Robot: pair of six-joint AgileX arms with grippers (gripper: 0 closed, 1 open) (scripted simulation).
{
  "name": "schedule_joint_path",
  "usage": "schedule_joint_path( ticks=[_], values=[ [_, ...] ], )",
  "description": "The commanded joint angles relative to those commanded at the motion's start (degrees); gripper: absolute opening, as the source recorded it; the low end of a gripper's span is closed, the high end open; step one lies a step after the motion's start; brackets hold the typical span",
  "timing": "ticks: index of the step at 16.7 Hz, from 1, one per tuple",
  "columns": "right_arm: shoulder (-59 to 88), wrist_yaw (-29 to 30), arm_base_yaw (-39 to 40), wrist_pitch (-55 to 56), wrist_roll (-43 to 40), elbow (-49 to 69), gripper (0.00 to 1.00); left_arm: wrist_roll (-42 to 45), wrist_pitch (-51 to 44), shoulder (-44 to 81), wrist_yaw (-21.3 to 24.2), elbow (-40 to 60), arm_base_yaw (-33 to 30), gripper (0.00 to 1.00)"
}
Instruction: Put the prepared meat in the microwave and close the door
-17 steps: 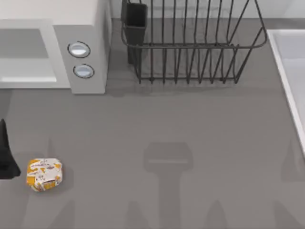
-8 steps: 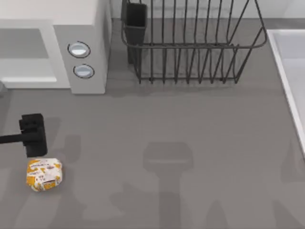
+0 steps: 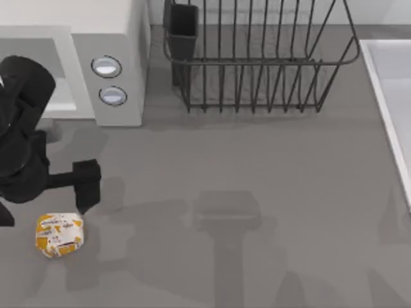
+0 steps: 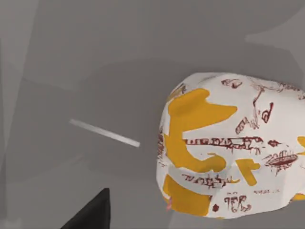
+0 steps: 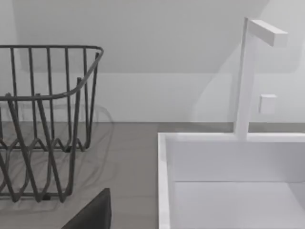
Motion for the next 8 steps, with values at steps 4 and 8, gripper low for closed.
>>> schedule_joint_path(
  ticks=[4, 8],
  values=[
    [0.0, 0.0, 0.0, 0.0, 0.0, 0.0, 1.0, -1.6, -2.69, 3.92, 0.14, 2.6, -0.45, 1.0],
    [0.0, 0.0, 0.0, 0.0, 0.0, 0.0, 1.0, -1.48, -2.4, 3.83, 0.13, 2.31, -0.2, 1.0]
  ],
)
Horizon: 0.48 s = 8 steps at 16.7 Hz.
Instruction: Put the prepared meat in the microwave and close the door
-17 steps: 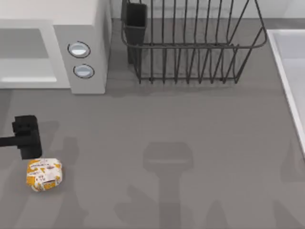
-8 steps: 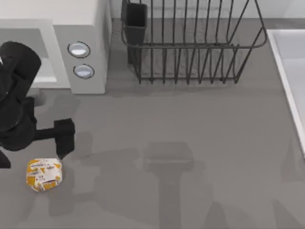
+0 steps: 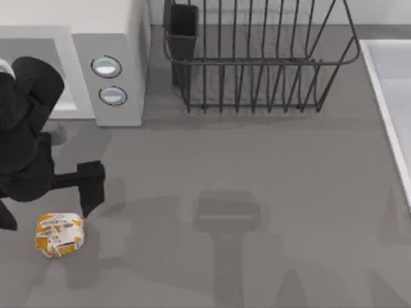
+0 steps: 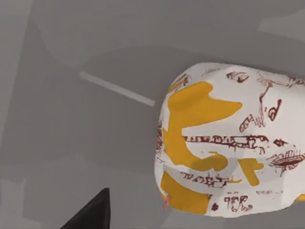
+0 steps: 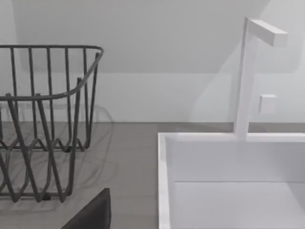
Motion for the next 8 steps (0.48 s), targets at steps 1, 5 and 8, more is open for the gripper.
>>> schedule_joint_path(
  ticks=[1, 5, 8],
  values=[
    [0.0, 0.0, 0.0, 0.0, 0.0, 0.0, 1.0, 0.07, 0.65, 0.38, 0.01, -0.38, -0.06, 1.0],
    [0.0, 0.0, 0.0, 0.0, 0.0, 0.0, 1.0, 0.13, 7.52, 3.93, 0.01, -3.65, -0.08, 1.0],
    [0.0, 0.0, 0.0, 0.0, 0.0, 0.0, 1.0, 0.18, 14.15, 7.34, 0.02, -6.88, -0.07, 1.0]
  ],
)
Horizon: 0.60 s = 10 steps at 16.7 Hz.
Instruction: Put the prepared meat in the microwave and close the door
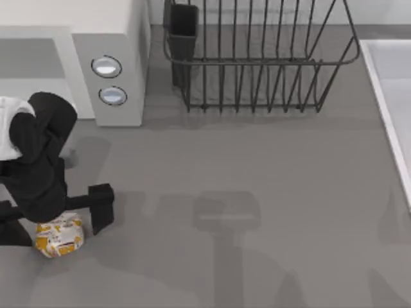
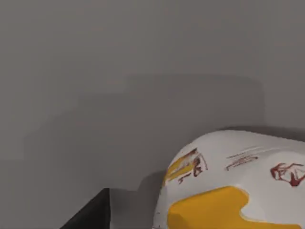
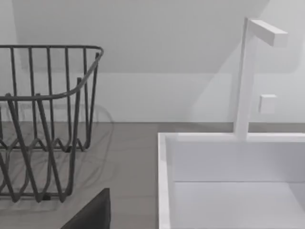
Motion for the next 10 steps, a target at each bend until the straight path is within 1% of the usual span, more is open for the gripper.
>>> schedule_joint_path(
  ticks=[3, 7, 10],
  values=[
    [0.0, 0.0, 0.0, 0.0, 0.0, 0.0, 1.0, 0.04, 4.68, 2.37, 0.01, -2.27, 0.01, 1.0],
    [0.0, 0.0, 0.0, 0.0, 0.0, 0.0, 1.0, 0.04, 5.14, 2.65, 0.01, -2.52, 0.01, 1.0],
    [0.0, 0.0, 0.0, 0.0, 0.0, 0.0, 1.0, 0.04, 5.14, 2.65, 0.01, -2.52, 0.01, 0.77]
  ],
)
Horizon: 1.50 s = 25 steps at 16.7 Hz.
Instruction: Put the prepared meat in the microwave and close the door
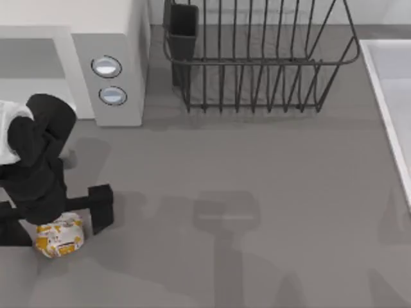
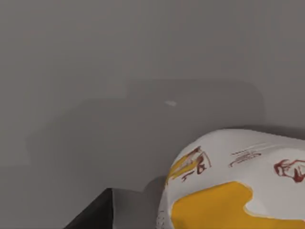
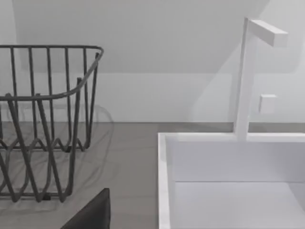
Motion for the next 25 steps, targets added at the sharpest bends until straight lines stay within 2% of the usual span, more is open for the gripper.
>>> schedule_joint_path(
  ticks=[10, 18, 19, 22, 25],
  values=[
    [0.0, 0.0, 0.0, 0.0, 0.0, 0.0, 1.0, 0.0, 0.0, 0.0, 0.0, 0.0, 0.0, 0.02],
    [0.0, 0.0, 0.0, 0.0, 0.0, 0.0, 1.0, 0.0, 0.0, 0.0, 0.0, 0.0, 0.0, 0.0],
    [0.0, 0.0, 0.0, 0.0, 0.0, 0.0, 1.0, -0.16, -3.84, -4.0, -0.52, 1.37, -0.13, 0.0],
    [0.0, 0.0, 0.0, 0.0, 0.0, 0.0, 1.0, -0.21, -6.12, -4.66, -0.52, 3.22, -0.29, 0.0],
    [0.0, 0.0, 0.0, 0.0, 0.0, 0.0, 1.0, -0.42, -13.77, -7.31, -0.52, 7.79, -0.31, 0.0]
  ],
)
